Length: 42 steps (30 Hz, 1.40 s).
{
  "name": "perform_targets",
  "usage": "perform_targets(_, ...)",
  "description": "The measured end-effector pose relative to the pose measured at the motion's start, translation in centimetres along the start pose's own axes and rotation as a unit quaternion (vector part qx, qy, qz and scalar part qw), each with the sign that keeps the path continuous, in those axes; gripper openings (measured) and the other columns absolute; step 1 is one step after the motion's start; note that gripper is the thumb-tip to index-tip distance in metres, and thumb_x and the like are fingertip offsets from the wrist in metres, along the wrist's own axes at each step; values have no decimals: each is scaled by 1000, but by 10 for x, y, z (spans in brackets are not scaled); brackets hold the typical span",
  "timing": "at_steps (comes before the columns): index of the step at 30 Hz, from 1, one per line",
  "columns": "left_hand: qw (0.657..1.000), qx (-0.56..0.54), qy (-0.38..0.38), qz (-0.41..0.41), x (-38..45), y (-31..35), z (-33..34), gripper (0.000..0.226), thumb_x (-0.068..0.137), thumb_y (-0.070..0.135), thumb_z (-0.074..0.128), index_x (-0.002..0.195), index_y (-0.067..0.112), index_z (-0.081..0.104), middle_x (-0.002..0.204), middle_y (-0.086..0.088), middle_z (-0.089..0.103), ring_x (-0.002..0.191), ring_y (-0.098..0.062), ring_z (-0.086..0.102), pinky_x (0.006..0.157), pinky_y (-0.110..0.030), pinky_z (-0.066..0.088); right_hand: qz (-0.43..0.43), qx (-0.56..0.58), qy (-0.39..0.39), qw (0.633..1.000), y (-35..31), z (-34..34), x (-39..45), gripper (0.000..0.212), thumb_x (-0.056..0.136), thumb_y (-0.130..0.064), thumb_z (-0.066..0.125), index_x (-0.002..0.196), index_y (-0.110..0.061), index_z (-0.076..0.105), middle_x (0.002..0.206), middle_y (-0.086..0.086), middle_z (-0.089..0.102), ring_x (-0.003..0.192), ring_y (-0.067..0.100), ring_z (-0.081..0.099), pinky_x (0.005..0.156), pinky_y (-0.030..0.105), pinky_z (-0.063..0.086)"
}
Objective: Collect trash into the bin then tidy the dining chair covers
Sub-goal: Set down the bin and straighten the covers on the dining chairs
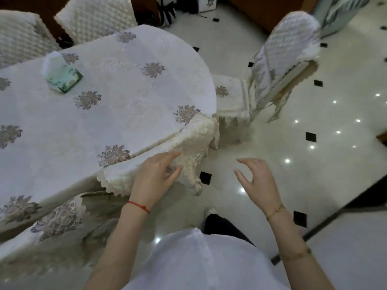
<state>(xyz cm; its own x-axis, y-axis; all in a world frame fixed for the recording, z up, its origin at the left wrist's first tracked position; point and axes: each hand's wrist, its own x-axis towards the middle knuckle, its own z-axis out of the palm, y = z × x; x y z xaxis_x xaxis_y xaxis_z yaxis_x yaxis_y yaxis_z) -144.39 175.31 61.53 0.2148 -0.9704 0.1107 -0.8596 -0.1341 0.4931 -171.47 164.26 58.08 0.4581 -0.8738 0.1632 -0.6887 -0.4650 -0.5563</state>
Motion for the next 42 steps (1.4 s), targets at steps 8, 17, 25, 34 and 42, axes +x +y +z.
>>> perform_targets(8,984,-10,-84,155,41,47,33,33,89,32,67,119,20,66,103,-2,71,88,-20,66,72,-28,52,144,-24,79,986,30,-35,-73,30,89,-26,67,116,-14,64,111,0,66,107,18,55,96,32,43)
perform_targets(17,955,-25,-166,244,123,141,108,31,87,29,67,116,18,69,108,1,71,86,-16,67,78,-20,46,281,-17,145,949,115,-76,-97,31,89,-27,66,118,-16,64,111,-2,65,104,13,54,94,28,44)
perform_targets(25,947,-36,-146,284,228,280,193,32,87,32,67,117,19,68,109,2,71,97,-16,67,84,-23,45,275,-51,183,943,253,-189,-45,31,88,-23,67,118,-13,63,112,1,65,105,16,55,96,17,32)
perform_targets(34,950,-41,-177,253,329,369,268,32,85,28,71,116,19,68,104,2,72,89,-14,68,78,-20,46,281,-49,172,943,379,-254,34,32,90,-26,64,120,-16,62,115,-2,64,109,7,48,98,26,39)
perform_targets(42,957,-45,-176,225,489,436,353,30,85,26,72,114,20,70,107,4,72,94,-12,67,79,-15,43,312,-24,141,939,512,-291,151,31,91,-29,62,121,-20,61,117,-6,63,111,7,49,99,32,45)
